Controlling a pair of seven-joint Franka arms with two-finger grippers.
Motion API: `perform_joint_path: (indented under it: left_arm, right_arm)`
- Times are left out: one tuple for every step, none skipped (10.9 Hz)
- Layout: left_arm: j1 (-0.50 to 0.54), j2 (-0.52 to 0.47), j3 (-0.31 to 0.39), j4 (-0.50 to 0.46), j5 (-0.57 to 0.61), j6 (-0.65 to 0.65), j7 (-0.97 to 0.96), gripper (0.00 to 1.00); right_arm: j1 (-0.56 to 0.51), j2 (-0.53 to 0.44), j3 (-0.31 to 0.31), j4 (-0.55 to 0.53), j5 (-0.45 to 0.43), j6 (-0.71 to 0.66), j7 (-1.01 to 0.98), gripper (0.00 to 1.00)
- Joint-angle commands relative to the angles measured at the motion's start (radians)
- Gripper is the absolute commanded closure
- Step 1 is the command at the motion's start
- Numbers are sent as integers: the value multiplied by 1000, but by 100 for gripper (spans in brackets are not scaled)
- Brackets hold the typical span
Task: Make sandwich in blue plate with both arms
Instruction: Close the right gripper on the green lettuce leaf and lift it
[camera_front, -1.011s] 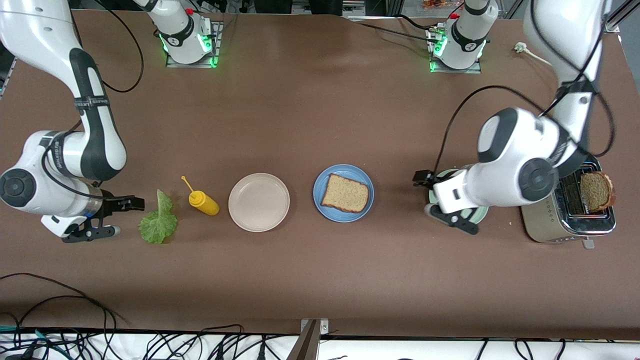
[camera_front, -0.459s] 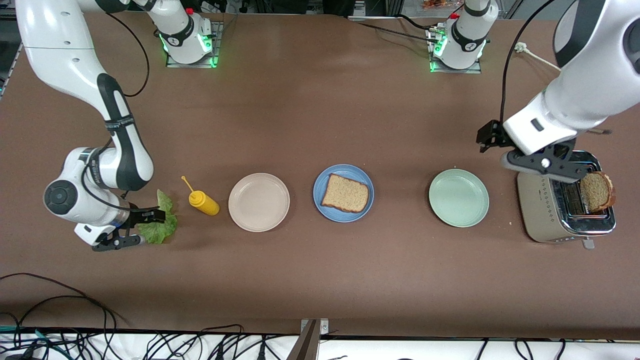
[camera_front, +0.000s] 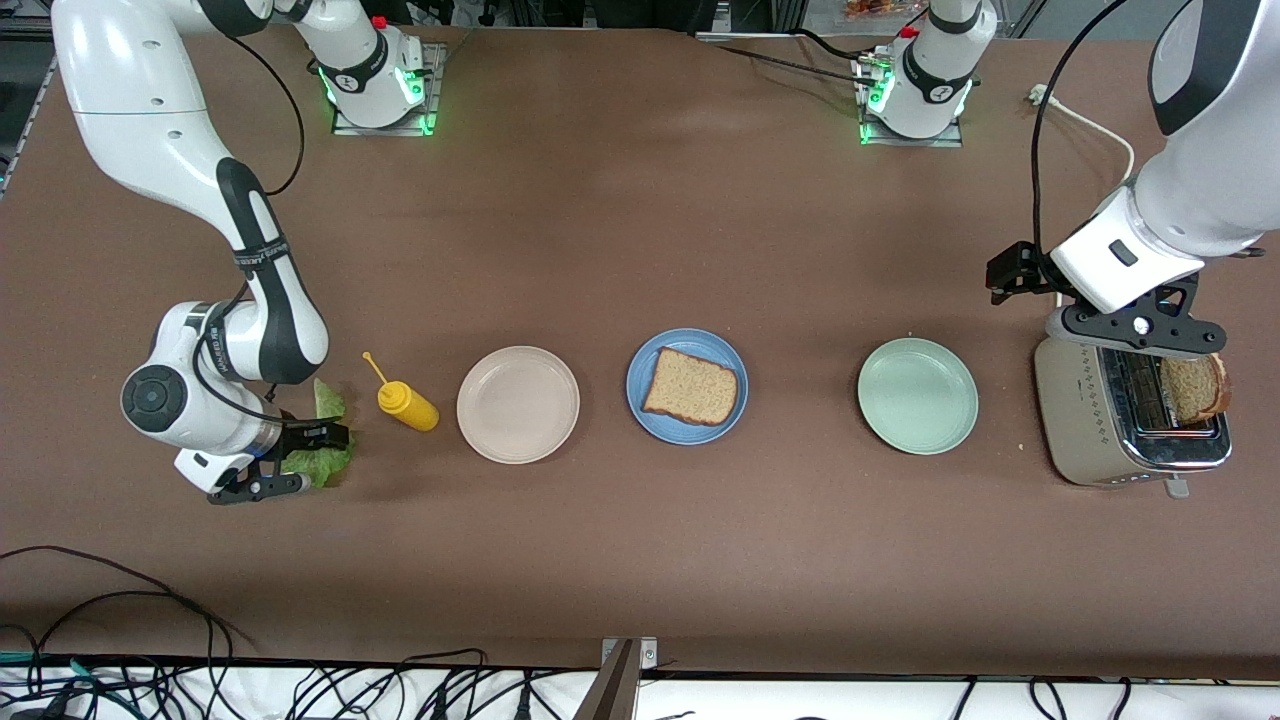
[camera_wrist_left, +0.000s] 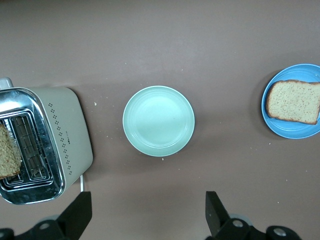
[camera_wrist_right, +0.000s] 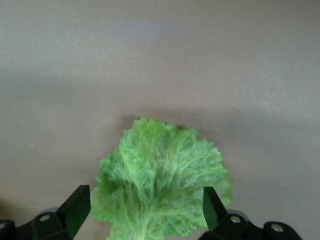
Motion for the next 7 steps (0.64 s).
perform_joint_path:
  left_arm:
    - [18,6,-6,22,14,-8,-14,0]
    - [38,3,-8,22,6,-9,-4,0]
    - [47,-16,-10,16,-29,-9,-2,0]
    - [60,-29,-11,2,-65,-9,2,0]
    - [70,-46,-11,-23,-95,1,1,0]
    - [72,-76,-11,-68,-93,23,1,0]
    - [72,-125,-11,-144,-90,79,1,0]
  right_arm:
    - [-4,20,0,6,15,27,-40,20]
    - [-4,20,0,6,15,27,-70,40]
    - [-6,20,0,6,15,25,-84,57]
    - [-6,20,0,8,14,22,-91,76]
    - [-6,20,0,8,14,19,-103,96]
    - [-6,19,-2,8,14,18,-117,100]
    - [-6,20,-2,8,14,18,-117,100]
